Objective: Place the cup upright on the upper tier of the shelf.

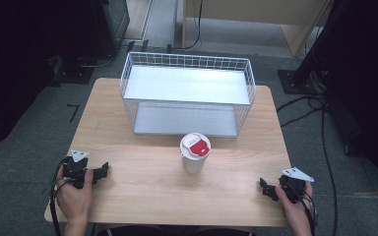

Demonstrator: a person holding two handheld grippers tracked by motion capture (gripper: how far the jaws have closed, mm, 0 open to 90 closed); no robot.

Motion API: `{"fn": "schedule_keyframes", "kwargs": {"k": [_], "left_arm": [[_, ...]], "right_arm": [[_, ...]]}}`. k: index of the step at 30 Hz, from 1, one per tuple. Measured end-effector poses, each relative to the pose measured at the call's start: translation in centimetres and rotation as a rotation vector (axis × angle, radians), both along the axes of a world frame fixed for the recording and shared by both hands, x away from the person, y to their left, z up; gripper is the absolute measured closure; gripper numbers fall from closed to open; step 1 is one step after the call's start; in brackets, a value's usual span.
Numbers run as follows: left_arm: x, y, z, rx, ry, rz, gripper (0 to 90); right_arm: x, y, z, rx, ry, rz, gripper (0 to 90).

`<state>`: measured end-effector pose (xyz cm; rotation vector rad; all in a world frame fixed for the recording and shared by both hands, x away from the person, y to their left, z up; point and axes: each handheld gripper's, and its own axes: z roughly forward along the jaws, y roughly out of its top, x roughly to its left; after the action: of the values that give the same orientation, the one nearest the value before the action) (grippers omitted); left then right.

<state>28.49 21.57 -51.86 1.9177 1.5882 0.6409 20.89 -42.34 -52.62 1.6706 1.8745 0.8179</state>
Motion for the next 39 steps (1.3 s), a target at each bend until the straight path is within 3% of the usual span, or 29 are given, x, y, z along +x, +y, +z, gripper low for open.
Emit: {"fn": "schedule_keyframes", "kwargs": {"k": [3, 10, 19, 29, 39], "left_arm": [[-0.3, -0.3, 0.0, 0.002, 0.001, 0.032, 0.0], [-0.2, -1.1, 0.0, 0.002, 0.003, 0.037, 0.0], [-0.2, -1.1, 0.0, 0.003, 0.004, 0.036, 0.0], [-0.2, -1.1, 0.0, 0.003, 0.004, 0.037, 0.0], [-0.2, -1.1, 0.0, 0.002, 0.004, 0.037, 0.0]], "right_arm": [[-0.2, 0.4, 0.1, -0.021, -0.012, -0.015, 5.4], [-0.2, 2.5, 1.3, -0.023, -0.025, 0.079, 3.7], [0.2, 7.1, 3.2, 0.027, -0.098, 0.189, 3.4], [0.9, 11.1, 4.1, 0.048, -0.128, 0.28, 3.7], [1.7, 13.9, 4.7, 0.088, -0.157, 0.333, 4.6]]}}
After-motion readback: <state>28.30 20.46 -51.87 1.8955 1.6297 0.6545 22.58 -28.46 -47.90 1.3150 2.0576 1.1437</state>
